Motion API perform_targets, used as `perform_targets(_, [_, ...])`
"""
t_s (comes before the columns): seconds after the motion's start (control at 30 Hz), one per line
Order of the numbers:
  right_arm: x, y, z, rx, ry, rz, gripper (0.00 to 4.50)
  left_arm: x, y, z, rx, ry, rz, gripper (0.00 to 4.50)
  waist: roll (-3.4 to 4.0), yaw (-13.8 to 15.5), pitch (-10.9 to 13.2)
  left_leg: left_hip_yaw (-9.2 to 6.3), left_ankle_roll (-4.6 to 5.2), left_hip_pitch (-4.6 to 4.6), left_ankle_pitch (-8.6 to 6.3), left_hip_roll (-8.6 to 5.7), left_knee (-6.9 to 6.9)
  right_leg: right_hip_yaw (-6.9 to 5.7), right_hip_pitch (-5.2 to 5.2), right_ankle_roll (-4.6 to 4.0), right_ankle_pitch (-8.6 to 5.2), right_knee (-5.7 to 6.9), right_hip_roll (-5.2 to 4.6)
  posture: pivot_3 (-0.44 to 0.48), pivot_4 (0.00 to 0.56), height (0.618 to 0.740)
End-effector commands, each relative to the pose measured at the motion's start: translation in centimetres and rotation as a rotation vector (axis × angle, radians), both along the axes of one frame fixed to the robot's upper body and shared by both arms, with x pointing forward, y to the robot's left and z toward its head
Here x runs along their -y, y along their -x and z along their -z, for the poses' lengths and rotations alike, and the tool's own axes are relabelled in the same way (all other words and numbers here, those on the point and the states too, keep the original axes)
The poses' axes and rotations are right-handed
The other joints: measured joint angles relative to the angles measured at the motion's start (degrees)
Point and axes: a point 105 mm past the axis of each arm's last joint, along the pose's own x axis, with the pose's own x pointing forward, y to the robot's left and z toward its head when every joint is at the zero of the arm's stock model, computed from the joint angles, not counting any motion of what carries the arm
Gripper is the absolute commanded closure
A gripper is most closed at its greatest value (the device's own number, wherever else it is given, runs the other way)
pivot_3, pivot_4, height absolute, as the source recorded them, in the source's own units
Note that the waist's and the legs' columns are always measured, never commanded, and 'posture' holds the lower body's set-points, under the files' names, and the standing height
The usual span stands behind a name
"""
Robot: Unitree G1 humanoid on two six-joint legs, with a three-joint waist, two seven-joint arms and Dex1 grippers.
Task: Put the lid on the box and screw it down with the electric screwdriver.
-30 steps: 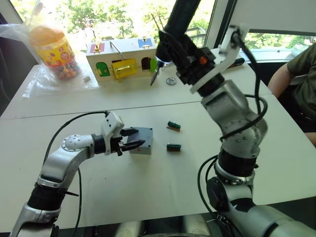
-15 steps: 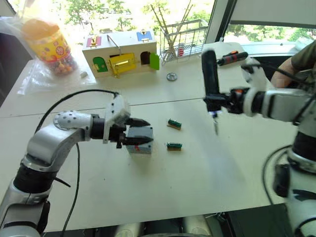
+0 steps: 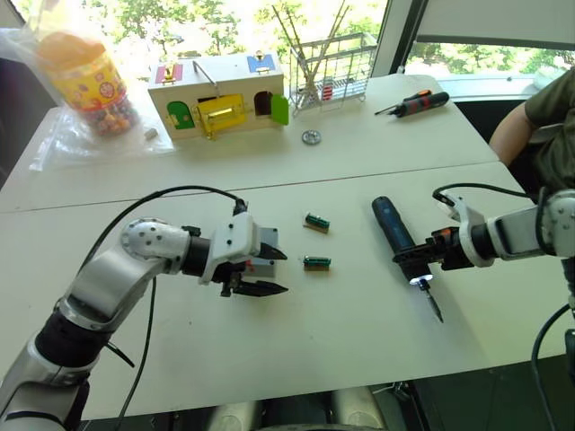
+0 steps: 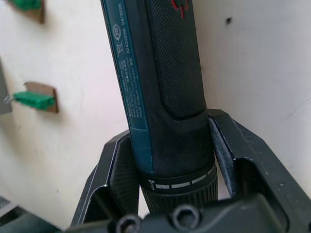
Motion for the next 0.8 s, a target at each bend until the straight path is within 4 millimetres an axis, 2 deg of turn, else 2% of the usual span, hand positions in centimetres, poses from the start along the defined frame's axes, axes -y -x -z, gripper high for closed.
perform_targets(0.03, [0.3, -1.4, -1.1, 0.048, 0.033, 0.037, 2.67, 0.3, -0.1, -0.4, 0.038, 0.019, -0.008, 1.79, 0.0, 0.07, 0.0, -0.01, 0.0, 0.0, 0.0, 0.0, 0.05, 0.0, 0.02, 0.04, 0.03, 0.0, 0.0, 0.0, 0.15, 0.74])
perform_targets(0.17, [0.1, -2.0, -0.9, 0.054, 0.045, 0.045, 2.67, 0.0, -0.3, -0.3, 0.033, 0.024, -0.034, 1.79, -0.01, 0.08, 0.0, -0.01, 0.0, 0.0, 0.0, -0.03, 0.09, 0.01, 0.05, 0.08, 0.05, -0.01, 0.0, 0.0, 0.15, 0.74])
perform_targets(0.23, [0.1, -1.8, -0.6, 0.05, 0.062, 0.032, 1.65, -0.2, -0.4, -0.2, 0.03, 0.021, -0.043, 1.74, -0.01, 0.08, 0.0, -0.02, 0.0, 0.0, -0.01, -0.03, 0.08, 0.0, 0.05, 0.08, 0.05, -0.01, 0.0, 0.0, 0.15, 0.74])
perform_targets(0.37, [-0.1, -1.4, -0.3, 0.054, 0.075, 0.007, 0.25, -0.6, -0.8, -0.3, 0.03, 0.021, -0.065, 1.74, -0.05, 0.17, -0.03, -0.04, 0.0, 0.01, -0.01, -0.03, 0.1, -0.02, 0.1, 0.08, 0.06, -0.01, 0.0, 0.0, 0.15, 0.74])
perform_targets(0.4, [-0.1, -1.4, -0.4, 0.063, 0.077, 0.004, 0.01, -0.8, -0.9, -0.4, 0.028, 0.026, -0.073, 1.74, -0.06, 0.18, -0.03, -0.05, 0.01, 0.01, -0.01, -0.03, 0.12, -0.03, 0.11, 0.09, 0.06, -0.01, 0.0, 0.0, 0.15, 0.74])
perform_targets(0.5, [-0.7, -2.1, -2.2, 0.187, 0.076, -0.05, 0.01, -1.4, -1.9, -1.6, -0.012, 0.118, -0.13, 1.74, -0.06, 0.21, -0.03, -0.07, 0.03, 0.02, -0.02, -0.06, 0.16, -0.03, 0.14, 0.11, 0.07, -0.01, -0.01, 0.0, 0.15, 0.74])
perform_targets(0.6, [-2.3, -3.3, -5.9, 0.426, 0.095, -0.163, 0.01, -3.0, -3.0, -2.9, -0.05, 0.202, -0.198, 1.74, -0.04, 0.07, -0.01, -0.06, 0.03, 0.0, -0.02, -0.08, 0.13, -0.02, 0.07, 0.12, 0.07, -0.01, -0.03, 0.0, 0.15, 0.74])
perform_targets(0.67, [-5.3, -2.9, -8.8, 0.591, 0.018, -0.307, 0.01, -4.7, -4.5, -3.8, -0.051, 0.25, -0.293, 1.74, -0.04, -0.23, -0.01, -0.06, 0.01, 0.0, -0.01, -0.05, 0.07, -0.01, -0.02, 0.13, 0.08, 0.01, 0.01, 0.0, 0.15, 0.74])
perform_targets(0.73, [-7.6, -1.9, -10.1, 0.692, -0.047, -0.419, 0.01, -6.1, -5.7, -4.1, -0.042, 0.271, -0.369, 1.74, -0.04, -0.38, -0.01, -0.06, 0.0, 0.0, -0.01, 0.03, 0.04, -0.01, -0.08, 0.14, 0.08, 0.05, 0.09, 0.0, 0.15, 0.74])
perform_targets(0.8, [-11.0, 0.5, -9.2, 0.776, -0.069, -0.618, 0.01, -8.2, -7.0, -3.6, -0.021, 0.259, -0.482, 1.74, -0.06, -0.26, -0.03, -0.13, 0.0, 0.0, -0.01, 0.07, 0.02, -0.06, -0.07, 0.14, 0.08, 0.06, 0.11, 0.0, 0.15, 0.74])
